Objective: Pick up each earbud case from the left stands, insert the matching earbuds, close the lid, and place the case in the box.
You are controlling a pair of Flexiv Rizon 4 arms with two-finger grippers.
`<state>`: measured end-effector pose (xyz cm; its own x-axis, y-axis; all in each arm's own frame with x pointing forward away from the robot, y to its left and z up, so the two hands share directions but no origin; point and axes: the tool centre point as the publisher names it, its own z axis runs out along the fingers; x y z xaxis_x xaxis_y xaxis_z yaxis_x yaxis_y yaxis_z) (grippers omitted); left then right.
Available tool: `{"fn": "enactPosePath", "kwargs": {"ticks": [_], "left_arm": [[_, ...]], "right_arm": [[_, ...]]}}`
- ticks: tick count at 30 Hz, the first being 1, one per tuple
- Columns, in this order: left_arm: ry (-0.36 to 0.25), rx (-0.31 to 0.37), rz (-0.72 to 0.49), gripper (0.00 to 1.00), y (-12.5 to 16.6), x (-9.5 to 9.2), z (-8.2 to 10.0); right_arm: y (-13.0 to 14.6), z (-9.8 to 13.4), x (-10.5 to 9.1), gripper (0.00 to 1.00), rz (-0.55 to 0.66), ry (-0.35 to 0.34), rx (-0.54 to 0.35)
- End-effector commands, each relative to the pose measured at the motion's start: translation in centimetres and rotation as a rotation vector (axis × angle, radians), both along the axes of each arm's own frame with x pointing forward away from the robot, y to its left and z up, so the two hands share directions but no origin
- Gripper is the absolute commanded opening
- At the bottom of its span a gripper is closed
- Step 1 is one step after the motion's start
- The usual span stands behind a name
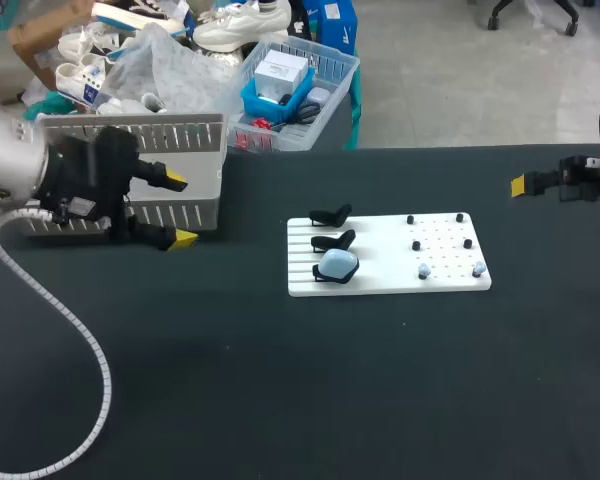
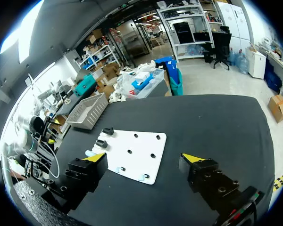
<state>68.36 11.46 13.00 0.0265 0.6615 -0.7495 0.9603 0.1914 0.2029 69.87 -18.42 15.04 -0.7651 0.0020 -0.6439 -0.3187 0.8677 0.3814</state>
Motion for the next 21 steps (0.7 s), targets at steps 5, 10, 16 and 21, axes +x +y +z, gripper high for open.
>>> {"fn": "enactPosePath", "kwargs": {"ticks": [5, 10, 16, 21], "left_arm": [[0.025, -0.051, -0.206, 1.00, -1.1, 0.6, -0.5], [0.027, -0.072, -0.186, 1.00, -2.1, 0.7, -1.2], [0.041, -0.076, -0.158, 1.00, -3.3, 0.4, -2.3], [0.046, -0.083, -0.137, 1.00, -4.0, -0.2, -2.7]], "right_arm": [[-0.1, 0.0, 0.1, 1.00, 0.003, 0.001, 0.002], [-0.1, 0.0, 0.1, 1.00, 0.003, 0.001, 0.002], [-0.1, 0.0, 0.1, 1.00, 0.003, 0.001, 0.002], [-0.1, 0.0, 0.1, 1.00, 0.003, 0.001, 0.002]]}}
